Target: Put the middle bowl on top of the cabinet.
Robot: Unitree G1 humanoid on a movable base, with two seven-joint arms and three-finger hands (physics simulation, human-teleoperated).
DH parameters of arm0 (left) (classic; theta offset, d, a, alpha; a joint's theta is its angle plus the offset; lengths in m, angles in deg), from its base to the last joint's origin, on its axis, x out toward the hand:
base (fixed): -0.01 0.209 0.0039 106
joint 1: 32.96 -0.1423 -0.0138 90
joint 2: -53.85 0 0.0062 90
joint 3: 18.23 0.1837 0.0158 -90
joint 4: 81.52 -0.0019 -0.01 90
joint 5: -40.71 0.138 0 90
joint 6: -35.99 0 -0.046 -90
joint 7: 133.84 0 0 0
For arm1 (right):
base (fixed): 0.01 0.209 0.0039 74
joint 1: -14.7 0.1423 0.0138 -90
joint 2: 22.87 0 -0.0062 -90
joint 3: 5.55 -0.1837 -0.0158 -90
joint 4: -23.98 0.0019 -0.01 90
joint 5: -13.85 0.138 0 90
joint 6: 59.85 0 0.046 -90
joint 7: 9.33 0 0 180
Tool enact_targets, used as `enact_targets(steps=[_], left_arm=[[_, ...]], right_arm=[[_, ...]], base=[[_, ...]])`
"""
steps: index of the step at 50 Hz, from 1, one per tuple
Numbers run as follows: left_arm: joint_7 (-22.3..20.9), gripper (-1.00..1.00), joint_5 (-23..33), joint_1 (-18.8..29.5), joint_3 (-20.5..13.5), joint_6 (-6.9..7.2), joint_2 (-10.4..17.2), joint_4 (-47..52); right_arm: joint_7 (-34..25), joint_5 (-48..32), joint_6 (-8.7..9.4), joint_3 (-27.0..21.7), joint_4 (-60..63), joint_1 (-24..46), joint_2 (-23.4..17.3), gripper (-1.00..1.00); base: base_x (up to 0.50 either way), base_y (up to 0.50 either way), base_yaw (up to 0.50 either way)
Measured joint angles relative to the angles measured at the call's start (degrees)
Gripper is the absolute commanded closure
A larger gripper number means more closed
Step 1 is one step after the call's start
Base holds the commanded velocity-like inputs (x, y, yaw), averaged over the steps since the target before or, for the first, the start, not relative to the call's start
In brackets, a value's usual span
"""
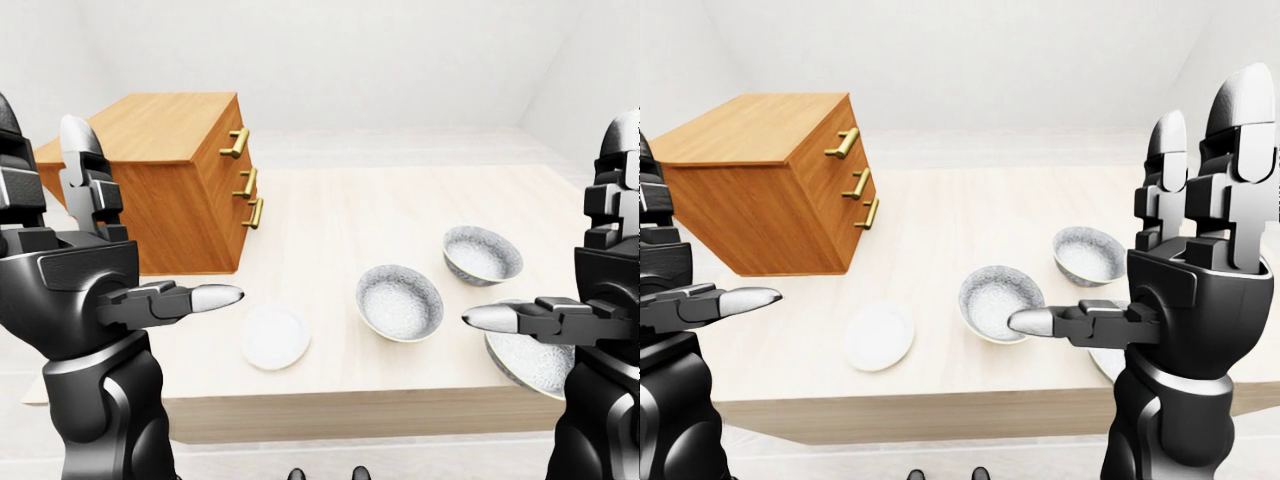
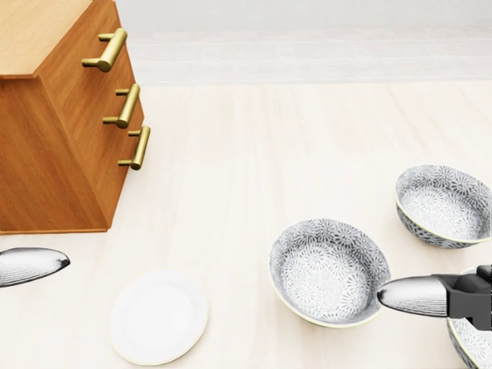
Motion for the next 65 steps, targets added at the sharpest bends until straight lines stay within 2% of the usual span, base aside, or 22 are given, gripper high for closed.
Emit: enact_targets(steps=[39, 54, 65], left_arm=[[-0.2, -1.00, 1.4, -0.6, 1.1, 0.00, -0.7, -1.6], [-0.4, -1.00, 1.6, -0.9, 1.2, 0.00, -0.8, -1.9], [-0.6, -1.00, 1.7, -1.0, 1.3, 0.00, -0.9, -1.8]], right_arm=[[-1.1, -1.0, 0.00, 0.0, -0.2, -0.7, 0.8, -1.00], [-1.0, -0.2, 0.00, -1.2, -0.7, -1.1, 0.9, -1.00], [-2.5, 0.2, 0.00, -0.9, -0.4, -1.8, 0.8, -1.00]], base=[[0.08, 0.50, 0.00], [0.00, 0.00, 0.00], [0.40, -0.01, 0.00]])
